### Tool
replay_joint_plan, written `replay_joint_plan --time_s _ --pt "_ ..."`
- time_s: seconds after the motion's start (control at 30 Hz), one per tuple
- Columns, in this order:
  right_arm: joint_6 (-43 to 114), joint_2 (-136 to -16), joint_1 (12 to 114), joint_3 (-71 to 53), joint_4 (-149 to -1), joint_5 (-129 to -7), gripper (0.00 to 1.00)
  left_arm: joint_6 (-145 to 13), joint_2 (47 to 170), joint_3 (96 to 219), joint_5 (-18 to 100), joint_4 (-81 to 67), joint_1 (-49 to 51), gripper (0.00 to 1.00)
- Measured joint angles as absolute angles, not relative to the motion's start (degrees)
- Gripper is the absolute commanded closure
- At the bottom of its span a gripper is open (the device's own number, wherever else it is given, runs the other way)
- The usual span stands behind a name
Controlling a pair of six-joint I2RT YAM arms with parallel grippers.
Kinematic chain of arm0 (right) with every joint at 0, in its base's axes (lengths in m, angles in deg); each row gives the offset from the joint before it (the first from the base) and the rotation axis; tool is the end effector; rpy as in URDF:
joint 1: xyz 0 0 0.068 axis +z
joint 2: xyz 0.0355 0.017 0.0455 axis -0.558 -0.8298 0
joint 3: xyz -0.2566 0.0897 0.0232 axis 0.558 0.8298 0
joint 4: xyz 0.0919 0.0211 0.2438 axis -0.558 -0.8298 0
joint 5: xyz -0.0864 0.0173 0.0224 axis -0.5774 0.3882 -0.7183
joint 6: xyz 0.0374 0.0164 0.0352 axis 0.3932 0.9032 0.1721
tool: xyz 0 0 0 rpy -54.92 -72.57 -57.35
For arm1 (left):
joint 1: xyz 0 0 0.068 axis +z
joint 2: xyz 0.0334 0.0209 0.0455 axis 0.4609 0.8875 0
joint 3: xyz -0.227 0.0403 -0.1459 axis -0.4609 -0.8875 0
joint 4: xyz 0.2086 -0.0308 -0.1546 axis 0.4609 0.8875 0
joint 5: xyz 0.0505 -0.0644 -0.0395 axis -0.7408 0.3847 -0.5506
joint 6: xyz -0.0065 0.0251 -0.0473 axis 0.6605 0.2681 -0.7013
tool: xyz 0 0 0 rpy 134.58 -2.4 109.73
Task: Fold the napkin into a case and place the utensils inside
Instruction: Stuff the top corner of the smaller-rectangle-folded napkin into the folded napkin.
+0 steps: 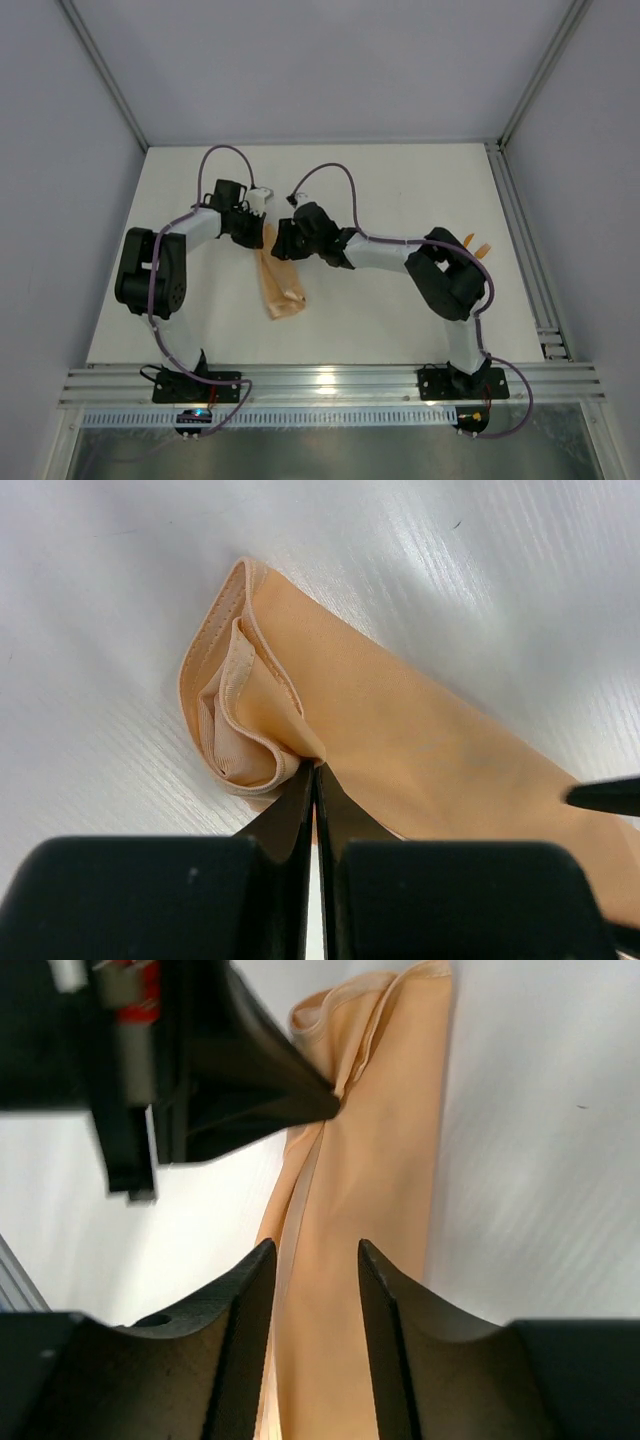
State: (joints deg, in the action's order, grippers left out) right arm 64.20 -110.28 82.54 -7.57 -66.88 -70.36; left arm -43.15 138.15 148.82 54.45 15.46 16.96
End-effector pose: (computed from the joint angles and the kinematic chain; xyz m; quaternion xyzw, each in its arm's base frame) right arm 0.2933 0.3381 0.1749 -0.1229 0.8723 0.3460 0.3228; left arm 0.3538 -0.0788 0.1599 0.2212 0.9269 -0.1810 0.2433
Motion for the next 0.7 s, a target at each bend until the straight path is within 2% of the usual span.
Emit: replay_joint_plan --time_s 0.03,0.07,0.13,0.3,0.6,0.7 --pt "62.1 -108.5 82.8 -7.0 -68.4 -70.5 0.52 -43.2 138.2 148.8 54.5 15.5 17.0 1.00" --pt "60.5 -107.1 83.1 -6.7 -69.9 -70.6 0.43 -43.2 138.2 148.8 54.5 15.5 17.0 1.00" --pt "56.9 -103.7 84.2 -6.0 -73.2 -71.2 0.40 -43.2 138.2 148.8 54.5 15.4 17.0 1.00" --pt "50.3 -98.6 89.6 -3.7 -79.1 -72.5 0.40 -43.1 138.0 148.5 54.5 15.1 17.0 1.00" --pt "46.5 -98.5 95.6 -2.4 -87.3 -76.8 0.40 -43.1 137.7 147.8 54.5 14.3 17.0 1.00" --pt "45.3 -98.5 96.5 -2.5 -89.5 -80.7 0.44 -43.1 137.5 147.6 54.5 14.0 17.0 1.00"
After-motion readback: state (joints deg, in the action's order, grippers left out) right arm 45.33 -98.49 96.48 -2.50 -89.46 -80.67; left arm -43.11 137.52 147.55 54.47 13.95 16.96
